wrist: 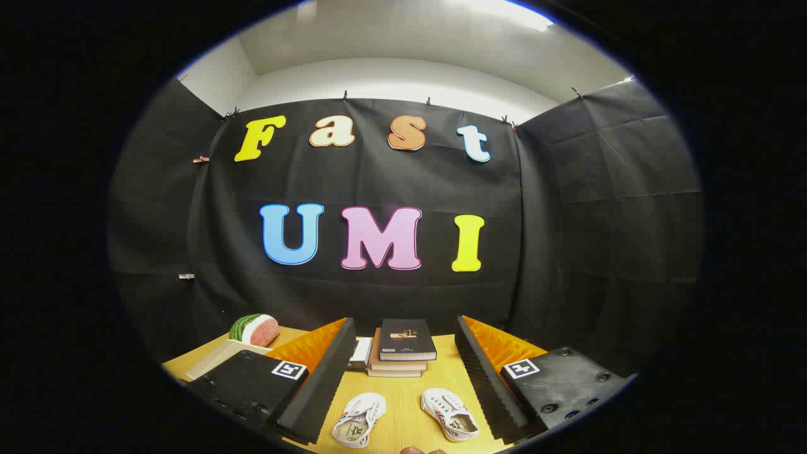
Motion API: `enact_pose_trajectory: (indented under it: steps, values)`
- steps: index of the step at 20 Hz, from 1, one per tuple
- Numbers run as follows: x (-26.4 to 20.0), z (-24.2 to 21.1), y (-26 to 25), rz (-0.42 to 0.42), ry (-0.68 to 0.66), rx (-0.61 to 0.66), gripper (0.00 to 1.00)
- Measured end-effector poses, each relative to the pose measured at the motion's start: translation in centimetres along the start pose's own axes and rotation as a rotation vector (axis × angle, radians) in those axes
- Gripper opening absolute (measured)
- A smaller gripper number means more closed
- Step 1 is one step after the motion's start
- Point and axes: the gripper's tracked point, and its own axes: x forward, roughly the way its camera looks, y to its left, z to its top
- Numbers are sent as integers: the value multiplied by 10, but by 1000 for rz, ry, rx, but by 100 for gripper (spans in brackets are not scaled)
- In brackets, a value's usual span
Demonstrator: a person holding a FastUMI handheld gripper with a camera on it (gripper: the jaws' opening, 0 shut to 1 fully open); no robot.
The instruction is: Open the storage box then place both shoes into the box .Put the left shoe in first, then the right shoe, with the right side of both shoes facing outward in a uniform manner.
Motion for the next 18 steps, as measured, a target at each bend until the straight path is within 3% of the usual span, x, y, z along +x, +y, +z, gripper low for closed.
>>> enact_pose_trajectory:
  steps: [18]
  values:
    - [9, -23, 26, -11, 65, -2, 97]
